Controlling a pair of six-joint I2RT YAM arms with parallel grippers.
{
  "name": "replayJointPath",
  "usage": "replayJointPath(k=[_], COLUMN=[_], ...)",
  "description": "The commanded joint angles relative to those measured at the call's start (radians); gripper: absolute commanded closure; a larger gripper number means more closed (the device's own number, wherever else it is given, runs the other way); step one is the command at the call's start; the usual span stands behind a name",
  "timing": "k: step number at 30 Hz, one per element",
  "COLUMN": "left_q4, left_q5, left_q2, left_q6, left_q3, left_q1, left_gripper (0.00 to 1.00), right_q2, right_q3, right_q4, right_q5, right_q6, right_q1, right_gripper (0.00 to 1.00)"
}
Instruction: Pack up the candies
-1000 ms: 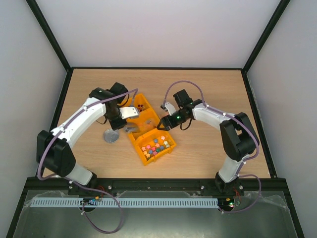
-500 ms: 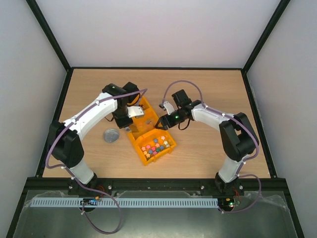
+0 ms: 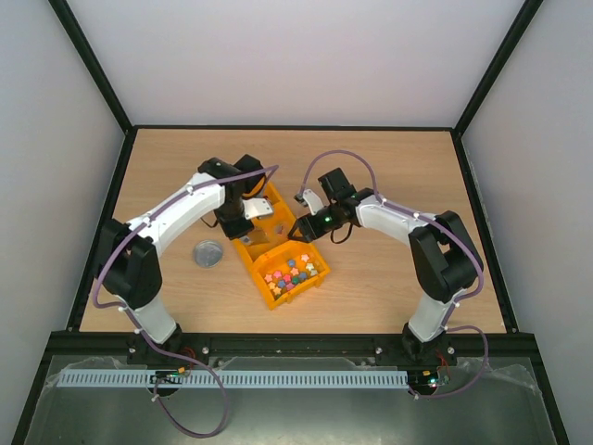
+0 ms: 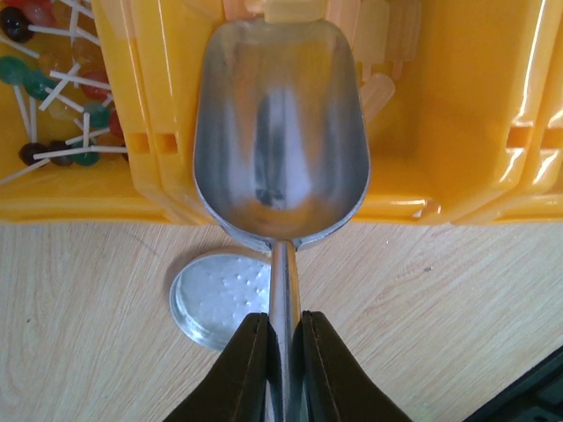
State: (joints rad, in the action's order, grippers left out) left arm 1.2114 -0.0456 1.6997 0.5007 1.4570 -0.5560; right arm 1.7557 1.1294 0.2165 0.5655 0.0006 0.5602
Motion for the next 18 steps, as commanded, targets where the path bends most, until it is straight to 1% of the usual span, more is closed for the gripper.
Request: replayJointPath(k=[1,9,13,18], left_q4=[-0.029,-0.194,-0.316,-0.512], left_q5=[0.030,0.077,0.110,0.161], left_q2=[0.071,0.069,0.045,-0.008], left_q6=[-0.021,-0.036,-0.042,-0.044], left_q3=[-0.066,-0.172,-0.236,-0.337], left_q1=[-0.001,0.000,-0.001,0.000], left_gripper=[0.98,0.98,0.98,0.98], right_q2=[0.011,0.020,0.031,0.043], right_q3=[-0.011,-0.028,-0.025,-0.011], right_q4=[-0.012,-0.025,-0.027,-0.018], right_q5=[0.021,0.013,0.013,0.015], right_q6=[-0.007,-0.030,-0.041,-0.059], right_q1=[0.013,0.018,0.021,0.023], right_gripper=[0.44,0.52,0.56,0.57])
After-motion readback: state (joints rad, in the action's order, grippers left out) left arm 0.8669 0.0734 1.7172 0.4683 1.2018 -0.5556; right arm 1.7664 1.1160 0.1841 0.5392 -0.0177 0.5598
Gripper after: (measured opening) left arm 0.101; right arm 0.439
